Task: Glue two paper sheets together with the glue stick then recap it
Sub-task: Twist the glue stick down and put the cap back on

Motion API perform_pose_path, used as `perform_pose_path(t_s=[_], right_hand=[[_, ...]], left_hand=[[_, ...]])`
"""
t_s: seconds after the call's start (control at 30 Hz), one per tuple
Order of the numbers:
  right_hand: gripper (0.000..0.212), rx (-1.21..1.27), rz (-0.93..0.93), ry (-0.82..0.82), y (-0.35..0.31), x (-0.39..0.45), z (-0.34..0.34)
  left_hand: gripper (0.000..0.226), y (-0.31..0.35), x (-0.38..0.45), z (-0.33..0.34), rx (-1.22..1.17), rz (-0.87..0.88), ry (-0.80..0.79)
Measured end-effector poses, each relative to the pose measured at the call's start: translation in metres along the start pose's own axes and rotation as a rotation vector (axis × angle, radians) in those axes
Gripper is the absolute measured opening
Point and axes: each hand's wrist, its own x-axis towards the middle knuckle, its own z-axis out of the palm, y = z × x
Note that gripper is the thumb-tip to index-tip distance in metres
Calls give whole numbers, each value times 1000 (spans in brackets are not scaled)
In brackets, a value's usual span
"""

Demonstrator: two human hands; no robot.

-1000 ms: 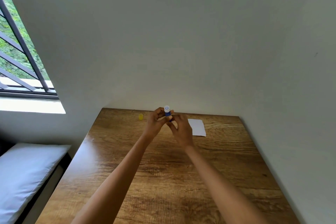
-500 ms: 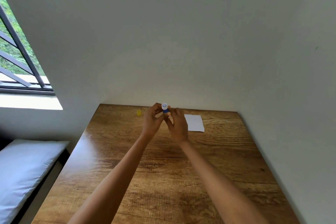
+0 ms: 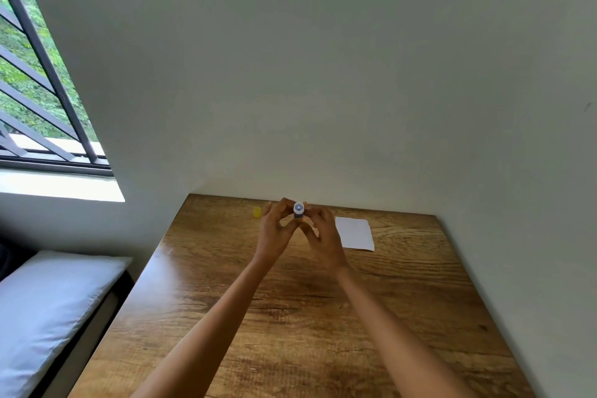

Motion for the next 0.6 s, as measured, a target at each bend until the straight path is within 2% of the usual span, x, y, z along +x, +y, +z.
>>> perform_pose_path(t_s=[0.1, 0.27, 0.37, 0.5, 0.6], right_hand=[[28, -18, -11, -21, -2, 3, 6], [33, -91, -60, -157, -6, 6, 18], [28, -111, -61, -31, -12, 5, 34], [18, -154, -18, 176, -25, 6, 61], [15, -151, 6, 109, -26, 9, 74]], left_hand=[[24, -4, -5, -2, -66, -70, 45], [21, -18, -9, -17, -79, -133, 25], [22, -21, -9, -20, -78, -178, 72], [18, -20, -12, -18, -47, -209, 212], [18, -29, -16, -28, -48, -263, 260]])
